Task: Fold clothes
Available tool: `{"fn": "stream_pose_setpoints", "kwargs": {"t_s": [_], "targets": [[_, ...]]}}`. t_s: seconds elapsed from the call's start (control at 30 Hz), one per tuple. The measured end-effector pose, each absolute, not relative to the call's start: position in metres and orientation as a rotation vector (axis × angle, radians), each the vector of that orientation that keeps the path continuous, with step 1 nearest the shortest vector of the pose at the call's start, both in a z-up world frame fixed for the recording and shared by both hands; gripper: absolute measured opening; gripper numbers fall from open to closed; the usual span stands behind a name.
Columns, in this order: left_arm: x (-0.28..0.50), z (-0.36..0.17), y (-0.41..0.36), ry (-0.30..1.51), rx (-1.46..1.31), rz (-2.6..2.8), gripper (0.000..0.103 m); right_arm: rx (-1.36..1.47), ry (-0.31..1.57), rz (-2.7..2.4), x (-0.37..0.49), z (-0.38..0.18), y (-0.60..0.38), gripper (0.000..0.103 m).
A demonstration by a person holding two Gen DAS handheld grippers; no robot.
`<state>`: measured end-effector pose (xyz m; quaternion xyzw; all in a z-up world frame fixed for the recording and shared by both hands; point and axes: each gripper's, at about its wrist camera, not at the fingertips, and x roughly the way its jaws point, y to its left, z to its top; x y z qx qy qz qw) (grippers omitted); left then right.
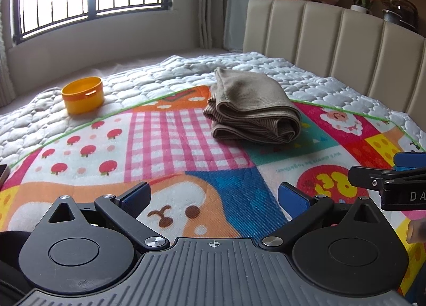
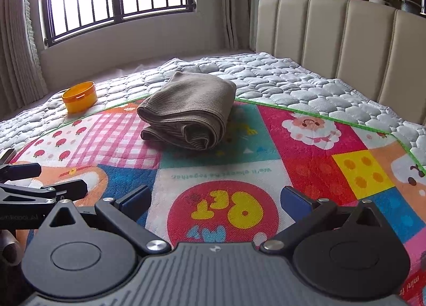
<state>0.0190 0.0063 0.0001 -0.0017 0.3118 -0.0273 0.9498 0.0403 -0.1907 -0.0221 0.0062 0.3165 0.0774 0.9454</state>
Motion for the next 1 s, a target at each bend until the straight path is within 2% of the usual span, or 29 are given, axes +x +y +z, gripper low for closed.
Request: {"fn": "stream_pose_setpoints", "kwargs": {"t_s": [1.0], "targets": [[0.0172,0.0014,0.0078,0.629,-0.009,-0.057,0.103,0.001,0.664,0.175,0.0408,-0.0247,-0.1868,0.103]]}}
